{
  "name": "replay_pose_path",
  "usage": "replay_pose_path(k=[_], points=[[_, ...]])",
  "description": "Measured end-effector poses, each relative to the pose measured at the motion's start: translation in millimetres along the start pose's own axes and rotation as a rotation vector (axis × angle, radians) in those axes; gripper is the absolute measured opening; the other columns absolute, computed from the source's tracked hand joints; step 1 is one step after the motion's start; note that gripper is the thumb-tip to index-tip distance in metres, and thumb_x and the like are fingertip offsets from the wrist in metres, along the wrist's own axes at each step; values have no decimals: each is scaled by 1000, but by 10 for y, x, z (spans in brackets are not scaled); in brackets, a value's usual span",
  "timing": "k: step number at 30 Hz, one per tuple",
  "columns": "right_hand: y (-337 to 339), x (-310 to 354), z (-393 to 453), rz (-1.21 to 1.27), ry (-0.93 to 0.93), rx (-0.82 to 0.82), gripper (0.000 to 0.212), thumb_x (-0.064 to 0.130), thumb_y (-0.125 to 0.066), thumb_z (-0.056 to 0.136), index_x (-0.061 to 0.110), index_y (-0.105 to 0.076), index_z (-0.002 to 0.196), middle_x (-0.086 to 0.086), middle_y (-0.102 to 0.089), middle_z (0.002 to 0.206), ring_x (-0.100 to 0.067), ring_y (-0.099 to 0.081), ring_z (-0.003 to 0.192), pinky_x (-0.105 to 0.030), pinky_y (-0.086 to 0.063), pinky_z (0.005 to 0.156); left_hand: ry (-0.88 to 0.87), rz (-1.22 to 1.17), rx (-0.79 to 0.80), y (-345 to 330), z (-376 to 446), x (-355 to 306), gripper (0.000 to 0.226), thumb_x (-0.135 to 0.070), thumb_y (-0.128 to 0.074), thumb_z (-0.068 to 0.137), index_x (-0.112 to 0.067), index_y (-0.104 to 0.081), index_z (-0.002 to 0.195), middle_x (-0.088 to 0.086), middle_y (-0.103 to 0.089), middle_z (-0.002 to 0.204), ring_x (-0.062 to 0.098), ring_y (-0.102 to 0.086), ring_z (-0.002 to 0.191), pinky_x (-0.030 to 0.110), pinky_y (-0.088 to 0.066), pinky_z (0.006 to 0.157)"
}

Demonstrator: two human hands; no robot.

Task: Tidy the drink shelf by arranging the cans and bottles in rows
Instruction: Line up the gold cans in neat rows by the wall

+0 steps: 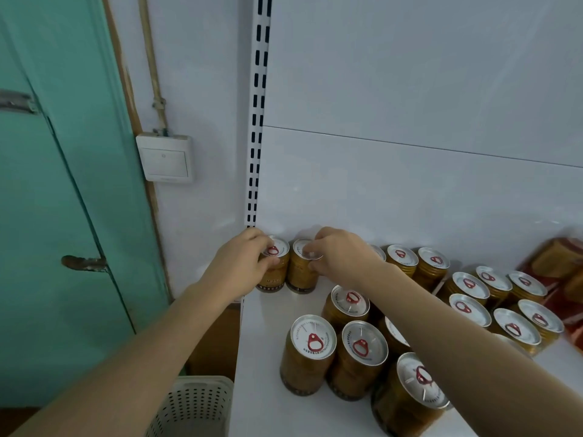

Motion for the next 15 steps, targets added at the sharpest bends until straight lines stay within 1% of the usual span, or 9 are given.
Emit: replay_pose_path(k=[2, 5, 7, 9, 11, 13, 14, 15], points=[[-2, 6, 24, -14, 13, 0, 28, 34, -65, 101, 30, -73, 128, -3, -60, 124, -29, -63, 109, -38, -53, 89, 14, 8, 6, -5, 7, 11, 37, -38, -70, 100, -21, -68, 132, -10, -58, 131, 10, -58, 107, 22, -40, 88], [-6, -2, 40, 6, 21, -13, 30, 36, -66, 100, 32, -73, 129, -2, -59, 122, -28, -62, 106, -38, -54, 88, 21, 3, 32, 1, 7, 16, 39, -37, -71, 99, -19, -67, 134, -9, -57, 131, 11, -60, 110, 23, -45, 91], [-23, 4, 33, 5, 31, -10, 30, 37, -65, 101, 32, -72, 130, -2, -59, 122, -28, -63, 107, -40, -55, 88, 23, 11, 61, 10, 13, 5, 44, -38, -70, 100, -19, -64, 139, -8, -55, 135, 12, -60, 113, 24, -45, 92], [15, 2, 2, 8, 44, -15, 33, 40, -64, 100, 31, -70, 132, -1, -59, 123, -28, -62, 108, -40, -55, 87, 40, 32, 86, 48, 5, -11, 52, -44, -69, 100, -20, -58, 145, -7, -52, 142, 14, -59, 120, 27, -48, 96], [142, -47, -87, 32, 60, -58, 38, 45, -62, 101, 31, -69, 135, 1, -60, 126, -27, -62, 111, -43, -56, 89, 49, 91, 49, 189, -50, -90, 58, -52, -66, 99, -21, -55, 147, -6, -49, 146, 16, -56, 126, 32, -50, 101], [264, -143, -248, 52, 68, -63, 44, 53, -55, 99, 34, -69, 136, 3, -65, 128, -23, -61, 116, -45, -54, 96, 26, 112, -7, 378, -183, -289, 58, -56, -62, 99, -23, -55, 146, -7, -51, 146, 15, -54, 130, 33, -49, 104], [309, -177, -348, 60, 78, -39, 48, 59, -51, 96, 36, -70, 133, 6, -68, 127, -20, -60, 117, -45, -53, 99, 10, 87, 15, 437, -280, -425, 56, -59, -60, 99, -26, -57, 144, -10, -53, 143, 12, -55, 129, 32, -49, 103], [336, -207, -445, 73, 89, -10, 50, 63, -48, 93, 38, -72, 128, 8, -71, 121, -17, -60, 114, -45, -53, 98, -7, 44, 83, 442, -391, -554, 53, -62, -60, 97, -31, -59, 140, -16, -55, 137, 9, -56, 125, 31, -49, 102]])
Point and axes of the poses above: each hand's wrist, its own z-axis towards the middle knuckle, its own y-axis out of the back of the hand, x = y × z, the point moved 8 cm from there along z, towards the middle knuckle
